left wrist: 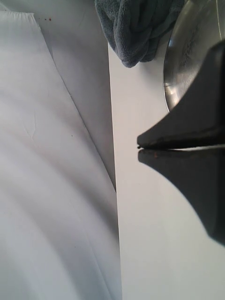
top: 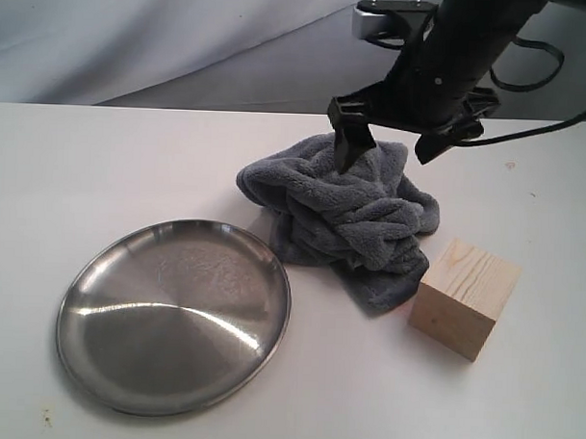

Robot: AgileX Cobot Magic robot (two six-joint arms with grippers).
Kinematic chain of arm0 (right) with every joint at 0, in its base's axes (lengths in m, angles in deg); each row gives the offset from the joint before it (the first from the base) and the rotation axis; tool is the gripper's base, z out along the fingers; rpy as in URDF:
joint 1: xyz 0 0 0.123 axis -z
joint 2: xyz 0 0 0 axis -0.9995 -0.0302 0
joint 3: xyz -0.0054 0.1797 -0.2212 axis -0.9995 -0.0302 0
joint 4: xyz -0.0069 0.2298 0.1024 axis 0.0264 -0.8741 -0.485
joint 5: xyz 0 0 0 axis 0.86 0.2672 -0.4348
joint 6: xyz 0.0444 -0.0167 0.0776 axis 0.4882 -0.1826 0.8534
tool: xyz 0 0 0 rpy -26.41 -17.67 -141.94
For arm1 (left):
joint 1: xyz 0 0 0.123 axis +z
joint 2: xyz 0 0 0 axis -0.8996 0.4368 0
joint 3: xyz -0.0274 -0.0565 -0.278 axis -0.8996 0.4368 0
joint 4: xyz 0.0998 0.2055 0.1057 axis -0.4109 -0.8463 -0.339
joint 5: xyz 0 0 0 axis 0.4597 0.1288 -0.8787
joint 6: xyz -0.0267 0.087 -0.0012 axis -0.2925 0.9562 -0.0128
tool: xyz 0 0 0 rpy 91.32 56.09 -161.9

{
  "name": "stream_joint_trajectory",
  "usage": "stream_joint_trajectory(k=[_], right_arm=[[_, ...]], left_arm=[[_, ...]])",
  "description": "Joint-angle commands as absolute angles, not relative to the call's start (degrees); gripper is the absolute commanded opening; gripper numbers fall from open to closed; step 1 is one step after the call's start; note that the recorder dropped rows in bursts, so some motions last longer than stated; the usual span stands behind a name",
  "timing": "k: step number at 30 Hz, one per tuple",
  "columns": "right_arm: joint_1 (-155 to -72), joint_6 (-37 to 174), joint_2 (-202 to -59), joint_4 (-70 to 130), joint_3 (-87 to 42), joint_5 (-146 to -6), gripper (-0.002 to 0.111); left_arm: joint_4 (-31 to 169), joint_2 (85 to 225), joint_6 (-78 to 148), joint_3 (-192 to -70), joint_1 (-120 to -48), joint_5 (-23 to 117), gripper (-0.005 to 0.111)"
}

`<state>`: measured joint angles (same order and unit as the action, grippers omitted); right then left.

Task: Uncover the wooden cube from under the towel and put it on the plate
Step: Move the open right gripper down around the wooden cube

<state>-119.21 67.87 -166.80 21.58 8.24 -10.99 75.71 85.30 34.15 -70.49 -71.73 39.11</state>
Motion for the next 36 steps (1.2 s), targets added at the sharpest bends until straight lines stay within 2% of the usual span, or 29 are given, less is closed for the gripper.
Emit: stream_joint_trajectory(k=[1,10,23,36], right_arm=[[-119.09,54.69,-164.77,22.27,7.98,-6.07,0.09],[-119.09,42.39,-158.38,26.27,2.27,-6.07,0.09],[-118.86,42.14,-149.44,29.13,-13.44,-8.56,0.09],[-117.14,41.78,-148.92,30.77,-20.58,-16.44,0.09]], left_arm=[[75.81,85.06,34.0,-70.23,-72.01,39.29,0.0],[75.81,85.06,34.0,-70.23,-72.01,39.29,0.0],[75.81,85.06,34.0,-70.23,-72.01,39.29,0.0],[75.81,85.06,34.0,-70.23,-72.01,39.29,0.0]])
